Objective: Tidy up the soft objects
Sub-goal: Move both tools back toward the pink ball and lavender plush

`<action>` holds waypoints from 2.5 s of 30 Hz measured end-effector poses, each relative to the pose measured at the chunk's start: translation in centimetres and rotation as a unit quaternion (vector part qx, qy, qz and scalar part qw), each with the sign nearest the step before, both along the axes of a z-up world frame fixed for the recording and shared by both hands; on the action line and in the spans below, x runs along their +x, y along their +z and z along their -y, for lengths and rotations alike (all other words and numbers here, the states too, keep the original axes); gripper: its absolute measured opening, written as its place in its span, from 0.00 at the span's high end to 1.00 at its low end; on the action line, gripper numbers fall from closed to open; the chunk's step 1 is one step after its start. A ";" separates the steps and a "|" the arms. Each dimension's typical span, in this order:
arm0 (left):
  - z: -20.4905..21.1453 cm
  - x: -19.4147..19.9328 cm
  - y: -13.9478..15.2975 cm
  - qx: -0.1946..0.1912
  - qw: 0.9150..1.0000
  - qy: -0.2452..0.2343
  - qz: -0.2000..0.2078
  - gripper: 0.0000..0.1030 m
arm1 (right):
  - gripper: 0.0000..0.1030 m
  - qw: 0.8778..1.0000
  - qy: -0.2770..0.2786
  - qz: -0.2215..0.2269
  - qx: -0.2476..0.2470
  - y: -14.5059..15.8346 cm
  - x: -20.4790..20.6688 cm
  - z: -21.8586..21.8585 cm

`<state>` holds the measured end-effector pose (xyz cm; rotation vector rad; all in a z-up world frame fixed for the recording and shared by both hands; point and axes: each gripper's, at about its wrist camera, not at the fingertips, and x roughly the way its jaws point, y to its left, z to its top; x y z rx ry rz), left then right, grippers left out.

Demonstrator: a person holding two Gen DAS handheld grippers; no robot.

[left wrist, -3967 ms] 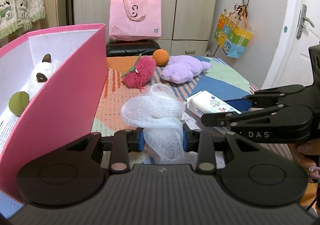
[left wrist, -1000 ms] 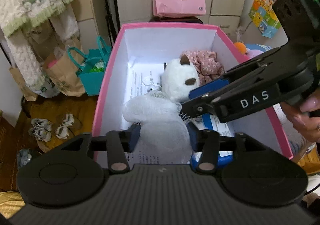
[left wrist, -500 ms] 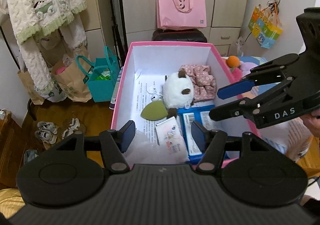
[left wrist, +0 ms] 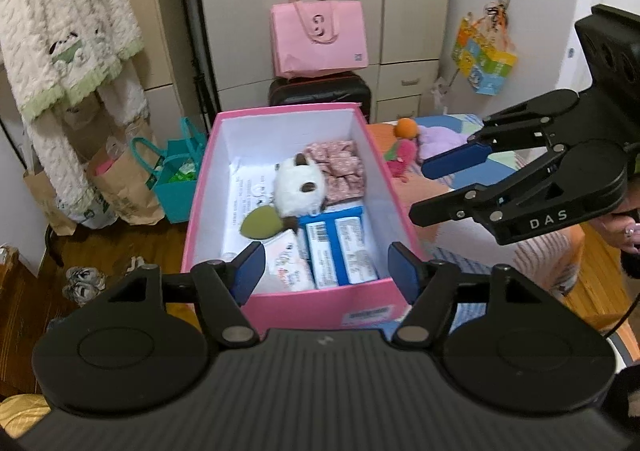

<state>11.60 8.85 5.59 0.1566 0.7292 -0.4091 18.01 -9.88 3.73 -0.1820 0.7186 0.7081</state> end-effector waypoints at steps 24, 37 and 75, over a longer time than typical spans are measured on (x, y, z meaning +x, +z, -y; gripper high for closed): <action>9.2 -4.5 0.6 0.010 0.995 -0.098 0.020 0.33 | 0.48 0.997 -0.028 0.070 -0.005 1.6 -7.7 8.4; 15.2 -0.7 -2.4 -0.010 0.994 -0.101 0.034 0.33 | 0.44 0.992 -0.104 0.070 0.034 -0.4 -6.3 16.3; 23.6 13.6 -13.8 0.033 0.987 0.069 0.140 0.41 | 0.44 0.994 -0.078 0.045 0.064 -8.7 14.5 20.8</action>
